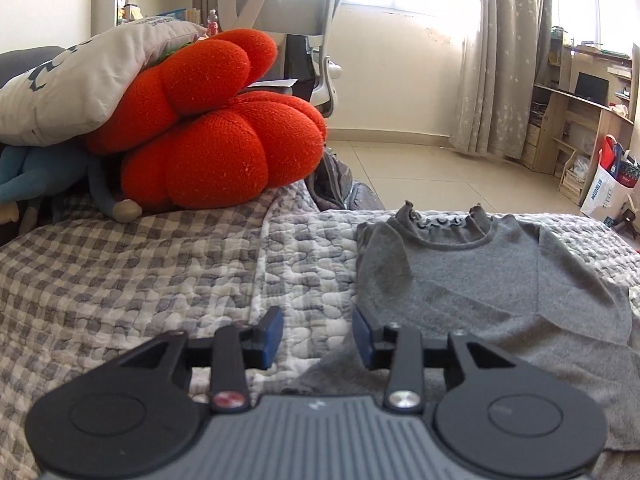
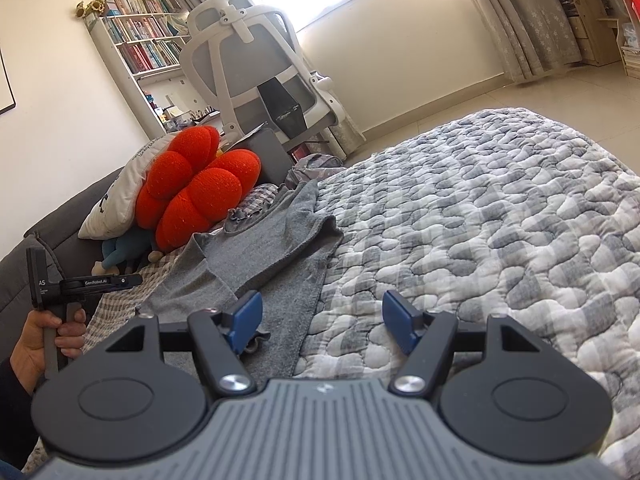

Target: Fold clothes

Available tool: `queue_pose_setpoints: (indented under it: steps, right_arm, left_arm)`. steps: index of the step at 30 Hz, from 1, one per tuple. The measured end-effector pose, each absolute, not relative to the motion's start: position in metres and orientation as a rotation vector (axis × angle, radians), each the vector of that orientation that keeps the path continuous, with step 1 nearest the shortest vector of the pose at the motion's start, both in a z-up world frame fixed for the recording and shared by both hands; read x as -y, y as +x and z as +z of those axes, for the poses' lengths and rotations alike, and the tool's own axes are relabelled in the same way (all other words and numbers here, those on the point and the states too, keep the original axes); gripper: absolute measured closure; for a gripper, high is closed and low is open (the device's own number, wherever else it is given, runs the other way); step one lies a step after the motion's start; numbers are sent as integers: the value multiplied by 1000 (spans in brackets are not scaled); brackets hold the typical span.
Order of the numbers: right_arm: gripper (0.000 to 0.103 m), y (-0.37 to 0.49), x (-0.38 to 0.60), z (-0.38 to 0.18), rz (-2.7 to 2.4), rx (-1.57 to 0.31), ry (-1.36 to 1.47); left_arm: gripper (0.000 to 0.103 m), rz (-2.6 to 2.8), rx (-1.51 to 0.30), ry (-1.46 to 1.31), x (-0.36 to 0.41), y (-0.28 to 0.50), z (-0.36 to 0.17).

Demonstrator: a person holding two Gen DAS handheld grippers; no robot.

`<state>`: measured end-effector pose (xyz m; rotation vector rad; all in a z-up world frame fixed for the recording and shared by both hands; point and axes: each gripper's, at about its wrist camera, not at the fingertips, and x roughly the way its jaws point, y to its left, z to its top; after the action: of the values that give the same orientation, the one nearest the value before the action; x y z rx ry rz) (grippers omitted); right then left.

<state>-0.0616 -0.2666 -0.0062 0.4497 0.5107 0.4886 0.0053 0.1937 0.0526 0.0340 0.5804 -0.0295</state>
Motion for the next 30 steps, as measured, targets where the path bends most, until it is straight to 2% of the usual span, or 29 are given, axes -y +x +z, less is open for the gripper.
queue_pose_setpoints:
  steps: [8,13,16,18,19,20,27,28,30]
  right_arm:
    - [34,-62,267,-7,492,-510,455]
    - [34,-61,269,-7,499,-509,472]
    - [34,-62,272,-8,504,-507,486]
    - [34,-63,273,-8,506,-505,492]
    - [34,-63,273,-8,507,-504,495]
    - [34,-63,274,-8,508,-503,497]
    - [33,-65,274,-8,510,-502,497]
    - [33,-64,275,-8,511,-502,500]
    - [33,-63,275,-8,513,-502,505]
  left_arm:
    - [61,36,-606,84,-146,69,42]
    - [62,170,-689,158,-142,103,16]
    - [75,154,-673,122,-146,102,22]
    - [79,179,-652,127,-151,99,27]
    - [88,197,-640,133,-153,97,29]
    - [91,214,-627,138,-155,95,31]
    - [91,175,-625,64,-175,101,38]
    - [89,137,-602,36,-174,98,43]
    - [79,92,-586,22,-164,98,47]
